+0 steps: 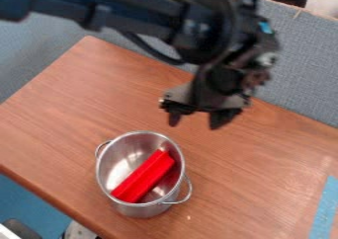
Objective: Put the red object in the metal pot
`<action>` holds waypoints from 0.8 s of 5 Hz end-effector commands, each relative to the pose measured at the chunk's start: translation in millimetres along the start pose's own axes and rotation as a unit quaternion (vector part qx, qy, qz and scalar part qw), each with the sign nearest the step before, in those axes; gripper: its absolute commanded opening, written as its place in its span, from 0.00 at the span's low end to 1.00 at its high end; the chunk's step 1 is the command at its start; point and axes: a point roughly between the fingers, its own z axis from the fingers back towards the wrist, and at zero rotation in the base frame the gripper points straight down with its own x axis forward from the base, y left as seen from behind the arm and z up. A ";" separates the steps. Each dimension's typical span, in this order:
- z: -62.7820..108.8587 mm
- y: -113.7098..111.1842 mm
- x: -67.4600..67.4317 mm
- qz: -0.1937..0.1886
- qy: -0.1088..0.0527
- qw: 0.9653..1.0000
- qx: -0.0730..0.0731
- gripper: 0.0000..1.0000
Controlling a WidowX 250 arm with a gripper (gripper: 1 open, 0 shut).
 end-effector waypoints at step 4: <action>-81.1 23.6 77.8 -0.052 0.033 0.997 -0.047 1.00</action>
